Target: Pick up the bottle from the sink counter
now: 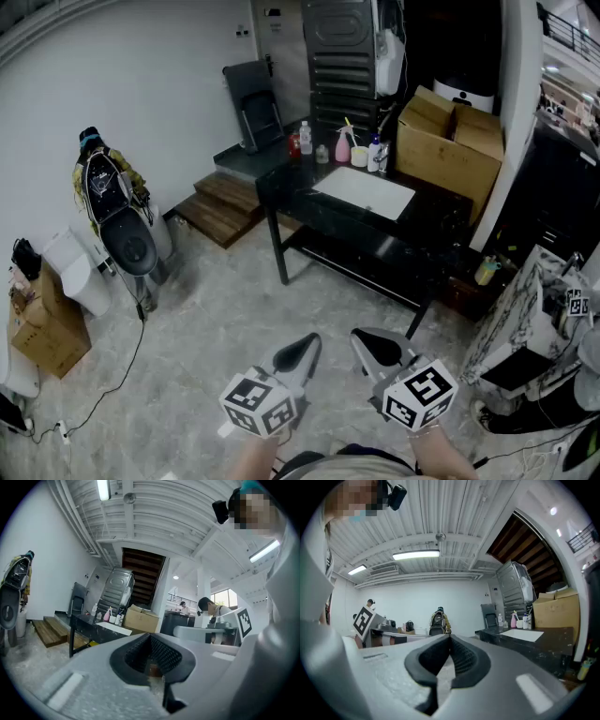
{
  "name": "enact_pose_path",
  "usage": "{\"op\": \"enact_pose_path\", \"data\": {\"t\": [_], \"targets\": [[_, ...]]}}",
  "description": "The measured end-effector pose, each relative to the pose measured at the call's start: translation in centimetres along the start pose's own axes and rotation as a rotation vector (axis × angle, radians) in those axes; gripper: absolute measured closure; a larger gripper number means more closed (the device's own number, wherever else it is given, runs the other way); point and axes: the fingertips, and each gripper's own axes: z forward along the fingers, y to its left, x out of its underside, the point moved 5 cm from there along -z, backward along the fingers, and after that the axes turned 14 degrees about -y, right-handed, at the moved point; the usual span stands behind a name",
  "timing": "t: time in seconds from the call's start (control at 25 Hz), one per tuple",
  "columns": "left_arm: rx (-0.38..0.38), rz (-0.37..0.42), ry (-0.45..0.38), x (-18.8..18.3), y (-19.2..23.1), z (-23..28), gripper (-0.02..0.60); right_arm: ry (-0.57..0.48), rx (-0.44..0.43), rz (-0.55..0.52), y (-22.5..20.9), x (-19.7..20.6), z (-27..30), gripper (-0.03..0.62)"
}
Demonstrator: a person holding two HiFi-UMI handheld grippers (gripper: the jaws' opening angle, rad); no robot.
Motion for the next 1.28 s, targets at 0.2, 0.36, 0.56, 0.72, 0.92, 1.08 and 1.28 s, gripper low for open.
{"op": "enact_pose_path", "data": {"t": [0.2, 0.36, 0.56, 0.72, 0.92, 1.08, 1.28], "targets": [[0.011, 0.022, -0.035, -0.5, -0.9, 0.5, 0.574, 0.009, -0.02, -0.008, -0.1, -0.2, -0.8, 0.592], [0.023, 0.038, -0.04, -0.5, -1.6, 1.6, 0.574, 0.006, -0.013, -0.007, -0.7, -0.3, -1.5, 0.591], [0.042, 0.065, -0.044, -0.7, -2.6, 2.7, 0.574, -0.07, 0.026, 0.004, -1.7, -1.6, -1.9, 0.591], [0.062, 0.053, -0.037, 0.0, -3.4, 2.9, 0.574, -0.079, 0.054, -0.013, -2.5, -1.7, -2.7, 0.591], [0.042, -0.005, -0.036, 1.6, -3.5, 2.0, 0.574, -0.065, 0.056, -0.03, -2.2, -1.1, -3.5, 0.591], [0.046, -0.078, -0.069, 1.6, -3.5, 3.0, 0.574, -0.079, 0.037, -0.033, -2.7, -0.8, -3.3, 0.591], [0.025, -0.058, -0.102, 1.4, -1.5, 4.6, 0.574, -0.135, 0.09, -0.021, -3.7, 0.0, -2.1, 0.591]]}}
